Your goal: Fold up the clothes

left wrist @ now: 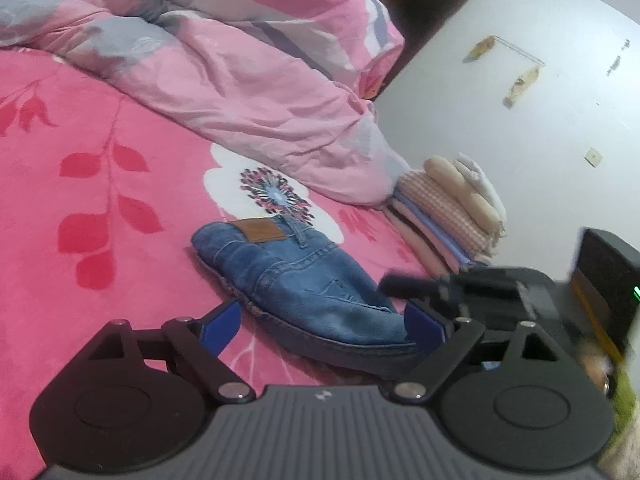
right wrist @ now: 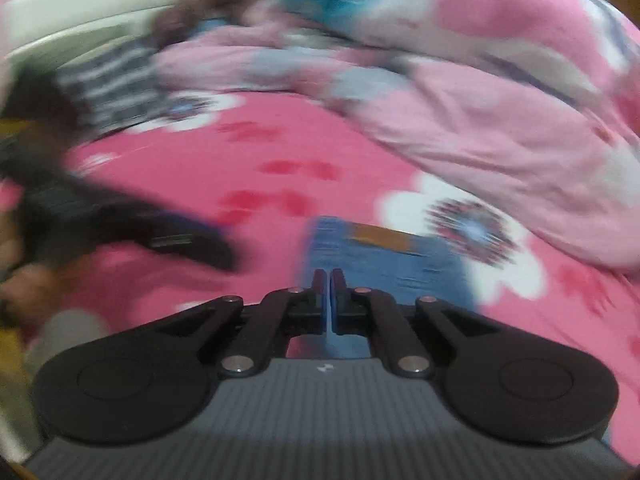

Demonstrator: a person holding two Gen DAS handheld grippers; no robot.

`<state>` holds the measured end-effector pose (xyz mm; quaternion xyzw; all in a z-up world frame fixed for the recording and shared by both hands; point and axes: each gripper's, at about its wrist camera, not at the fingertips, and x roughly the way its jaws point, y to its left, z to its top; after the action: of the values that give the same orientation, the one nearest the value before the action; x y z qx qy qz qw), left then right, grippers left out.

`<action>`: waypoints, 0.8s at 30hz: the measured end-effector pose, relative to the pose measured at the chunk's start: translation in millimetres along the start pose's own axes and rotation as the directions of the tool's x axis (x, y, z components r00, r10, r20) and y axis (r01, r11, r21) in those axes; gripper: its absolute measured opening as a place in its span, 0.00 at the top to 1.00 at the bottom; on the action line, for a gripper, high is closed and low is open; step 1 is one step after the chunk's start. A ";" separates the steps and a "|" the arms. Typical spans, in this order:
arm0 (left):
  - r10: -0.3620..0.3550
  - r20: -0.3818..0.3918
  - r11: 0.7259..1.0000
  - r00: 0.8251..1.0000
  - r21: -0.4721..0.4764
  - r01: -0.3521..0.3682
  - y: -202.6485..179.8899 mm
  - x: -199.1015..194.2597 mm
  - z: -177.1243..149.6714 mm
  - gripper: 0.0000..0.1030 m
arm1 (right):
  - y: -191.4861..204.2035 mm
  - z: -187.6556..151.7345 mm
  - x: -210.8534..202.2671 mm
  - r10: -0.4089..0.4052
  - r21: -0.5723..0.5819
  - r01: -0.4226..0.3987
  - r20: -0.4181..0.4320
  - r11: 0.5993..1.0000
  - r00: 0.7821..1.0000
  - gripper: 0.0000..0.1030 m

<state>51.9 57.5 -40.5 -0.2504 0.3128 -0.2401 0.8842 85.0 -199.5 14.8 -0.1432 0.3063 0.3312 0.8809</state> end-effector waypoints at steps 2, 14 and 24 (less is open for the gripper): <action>0.032 0.000 0.999 0.999 0.011 -0.032 -1.4 2.1 1.7 0.13 | -32.5 3.0 9.7 -0.043 0.090 0.045 -0.022 0.995 0.999 0.92; 0.209 -0.029 0.965 0.978 0.170 -0.201 -30.8 76.6 13.1 0.32 | -95.7 -20.3 52.8 0.013 0.251 0.013 -0.104 0.968 0.994 0.68; 0.262 -0.032 0.948 0.964 0.196 -0.251 -23.5 90.9 1.8 0.31 | -90.0 -32.4 65.2 0.075 0.250 -0.053 -0.080 0.967 0.994 0.84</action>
<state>109.4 -12.6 -64.7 -0.1148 0.3436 -0.1589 0.9184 169.7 -248.5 -47.1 -0.0367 0.3884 0.3119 0.8663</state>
